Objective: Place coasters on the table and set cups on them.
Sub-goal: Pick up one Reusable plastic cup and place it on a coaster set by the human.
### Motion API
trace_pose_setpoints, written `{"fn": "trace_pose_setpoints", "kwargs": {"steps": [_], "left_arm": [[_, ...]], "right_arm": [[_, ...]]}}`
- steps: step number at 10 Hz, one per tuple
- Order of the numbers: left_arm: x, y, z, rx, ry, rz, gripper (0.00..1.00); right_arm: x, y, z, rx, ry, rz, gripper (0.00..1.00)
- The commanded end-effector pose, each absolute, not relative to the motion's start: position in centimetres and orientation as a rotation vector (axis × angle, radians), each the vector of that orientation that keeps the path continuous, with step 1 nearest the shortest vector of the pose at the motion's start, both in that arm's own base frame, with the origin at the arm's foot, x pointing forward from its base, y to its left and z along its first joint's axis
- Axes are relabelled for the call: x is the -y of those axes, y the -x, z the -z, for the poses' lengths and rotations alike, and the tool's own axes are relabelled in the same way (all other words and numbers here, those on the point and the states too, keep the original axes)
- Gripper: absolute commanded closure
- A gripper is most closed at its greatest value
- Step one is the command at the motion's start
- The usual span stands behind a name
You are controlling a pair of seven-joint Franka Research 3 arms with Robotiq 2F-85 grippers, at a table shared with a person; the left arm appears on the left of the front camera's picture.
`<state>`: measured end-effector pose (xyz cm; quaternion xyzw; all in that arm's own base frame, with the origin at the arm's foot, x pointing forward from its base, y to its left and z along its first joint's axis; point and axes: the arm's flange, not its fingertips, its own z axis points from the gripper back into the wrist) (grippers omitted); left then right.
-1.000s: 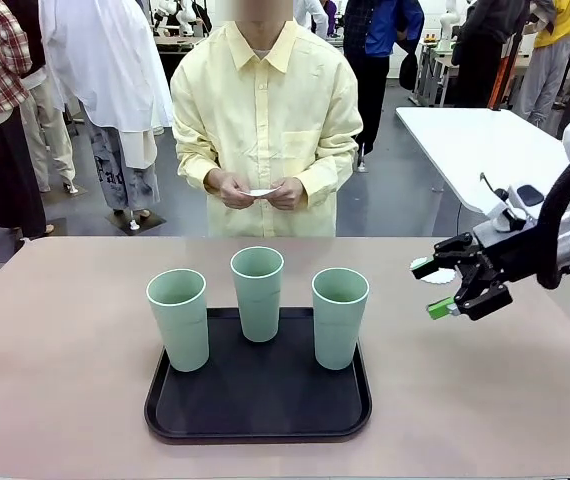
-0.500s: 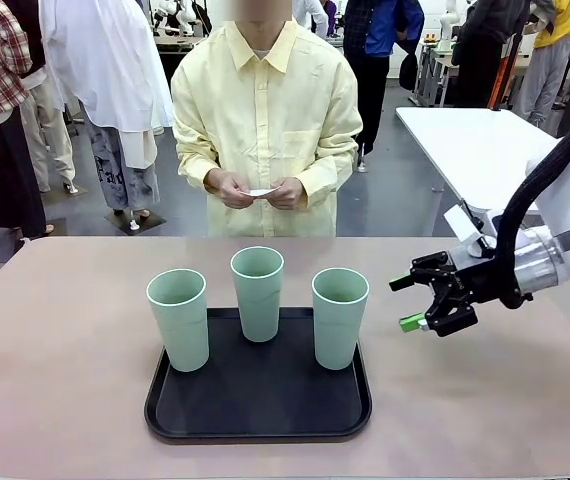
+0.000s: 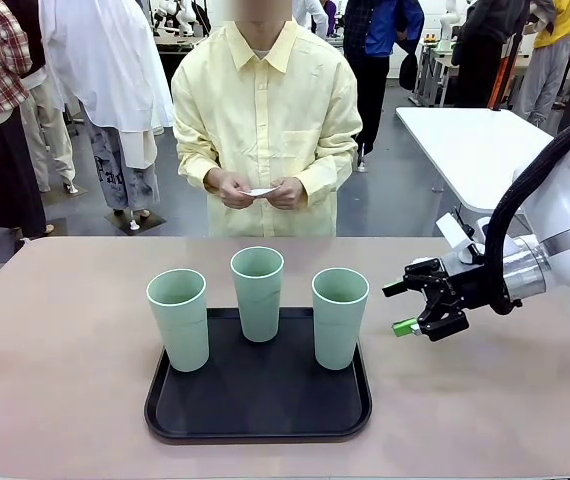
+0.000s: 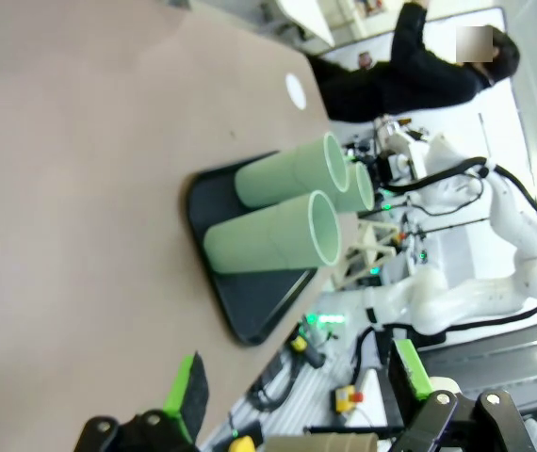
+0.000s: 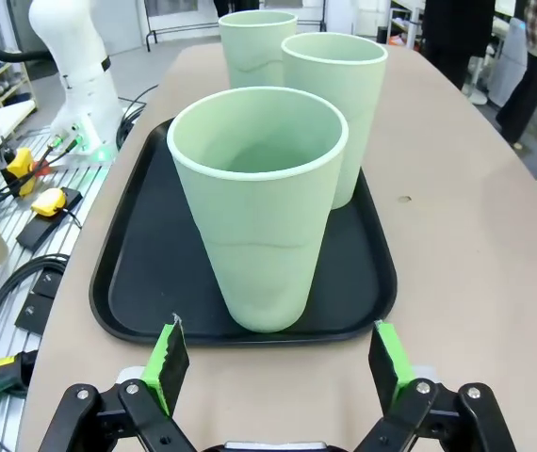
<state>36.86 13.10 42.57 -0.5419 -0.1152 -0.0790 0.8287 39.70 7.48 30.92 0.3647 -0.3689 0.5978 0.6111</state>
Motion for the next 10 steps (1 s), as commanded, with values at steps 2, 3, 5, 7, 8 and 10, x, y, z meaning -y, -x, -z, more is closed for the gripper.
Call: {"fn": "trace_pose_setpoints", "kwargs": {"steps": [2, 3, 5, 7, 8, 10], "left_arm": [[-13.2, -36.9, -42.7, 0.261, 1.167, 0.180, 0.00], [-13.2, -36.9, -42.7, 0.261, 1.167, 0.180, 0.00], [-13.2, -36.9, -42.7, 0.261, 1.167, 0.180, 0.00], [-13.2, -36.9, -42.7, 0.261, 1.167, 0.180, 0.00], [-13.2, -36.9, -42.7, 0.261, 1.167, 0.180, 0.00], [-13.2, -36.9, -42.7, 0.261, 1.167, 0.180, 0.00]], "right_arm": [[-7.6, -39.4, -31.1, 0.856, -0.837, -1.384, 0.00], [-7.5, -39.7, -31.0, 0.852, -0.841, -1.382, 0.00], [-8.1, -40.2, -29.6, 0.892, -0.977, -1.347, 0.00], [-8.6, -40.2, -29.3, 0.912, -1.041, -1.298, 0.00], [-9.1, -40.0, -29.0, 0.914, -1.067, -1.282, 0.00], [-9.8, -40.3, -28.1, 0.929, -1.080, -1.279, 0.00]]}}
